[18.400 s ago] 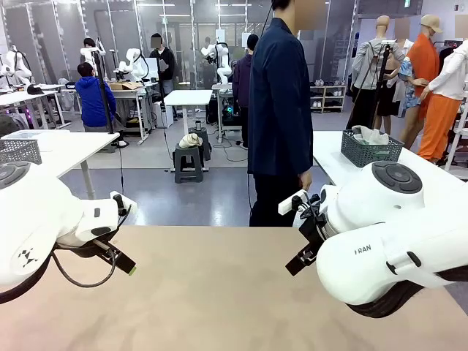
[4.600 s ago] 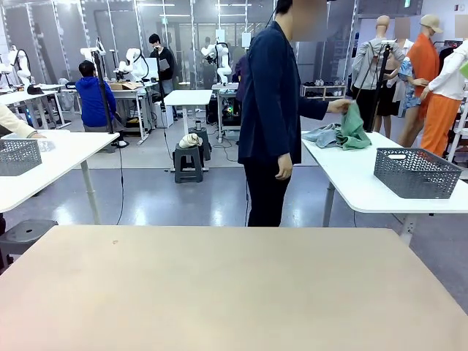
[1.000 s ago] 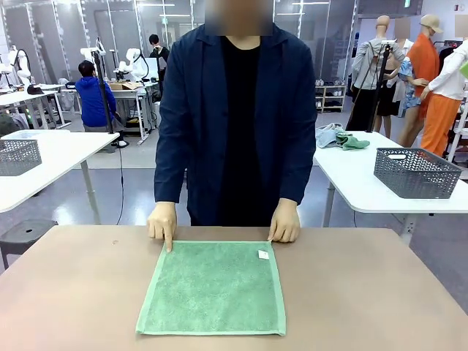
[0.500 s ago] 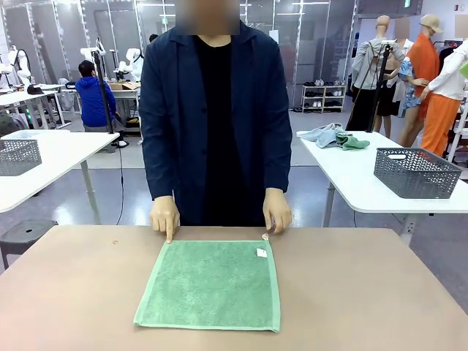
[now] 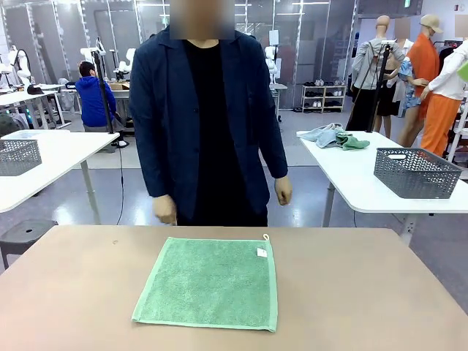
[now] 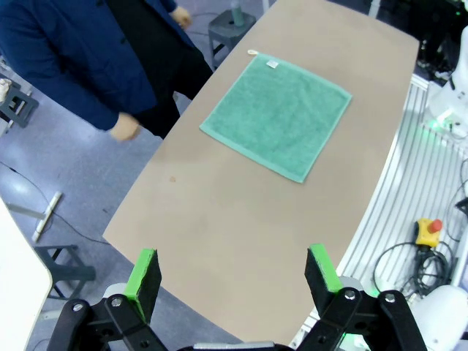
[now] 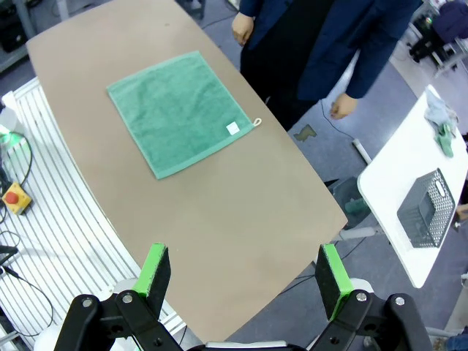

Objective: Fold the towels and place them in the basket.
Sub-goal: When a person lays out a Towel with hook on the table, fold it in half twice.

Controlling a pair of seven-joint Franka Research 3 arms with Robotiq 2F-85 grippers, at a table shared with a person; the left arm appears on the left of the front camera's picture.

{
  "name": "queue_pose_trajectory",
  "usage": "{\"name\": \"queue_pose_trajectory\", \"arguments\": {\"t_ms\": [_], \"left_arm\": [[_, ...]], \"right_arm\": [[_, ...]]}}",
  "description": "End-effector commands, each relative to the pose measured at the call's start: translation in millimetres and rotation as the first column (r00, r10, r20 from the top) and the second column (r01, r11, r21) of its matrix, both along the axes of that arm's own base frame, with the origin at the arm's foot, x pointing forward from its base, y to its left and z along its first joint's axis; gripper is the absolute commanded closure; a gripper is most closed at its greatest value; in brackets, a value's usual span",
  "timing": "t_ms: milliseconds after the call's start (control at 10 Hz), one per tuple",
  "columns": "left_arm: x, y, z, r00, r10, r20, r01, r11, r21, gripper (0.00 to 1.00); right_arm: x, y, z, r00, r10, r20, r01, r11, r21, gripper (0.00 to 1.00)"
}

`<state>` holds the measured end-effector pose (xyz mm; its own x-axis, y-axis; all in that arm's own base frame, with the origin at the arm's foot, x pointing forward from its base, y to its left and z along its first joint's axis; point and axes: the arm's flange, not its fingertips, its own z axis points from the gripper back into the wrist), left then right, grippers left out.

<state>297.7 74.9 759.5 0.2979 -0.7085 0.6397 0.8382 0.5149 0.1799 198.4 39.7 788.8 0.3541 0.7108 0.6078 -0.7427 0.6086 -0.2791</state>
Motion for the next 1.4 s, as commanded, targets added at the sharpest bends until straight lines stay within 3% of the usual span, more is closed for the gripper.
{"name": "queue_pose_trajectory", "arguments": {"t_ms": [0,300,600,900,1300], "left_arm": [[9,-39,-5,0.998,-0.061,0.001,0.06,0.996,0.069,0.0],[21,-138,-34,0.974,-0.218,-0.052,0.225,0.947,0.229,0.0],[26,-217,-99,0.932,-0.323,-0.165,0.362,0.858,0.364,0.0],[33,-242,-187,0.893,-0.346,-0.287,0.446,0.755,0.481,0.0],[41,-247,-254,0.885,-0.318,-0.34,0.462,0.683,0.566,0.0]], "right_arm": [[17,27,-8,0.993,0.117,-0.034,-0.118,0.992,-0.04,0.0],[45,96,-55,0.953,0.272,-0.136,-0.287,0.952,-0.11,0.0],[64,154,-128,0.895,0.371,-0.248,-0.418,0.892,-0.172,0.0],[84,171,-221,0.824,0.413,-0.387,-0.507,0.842,-0.181,0.0],[88,175,-289,0.77,0.377,-0.515,-0.553,0.796,-0.244,0.0]]}}
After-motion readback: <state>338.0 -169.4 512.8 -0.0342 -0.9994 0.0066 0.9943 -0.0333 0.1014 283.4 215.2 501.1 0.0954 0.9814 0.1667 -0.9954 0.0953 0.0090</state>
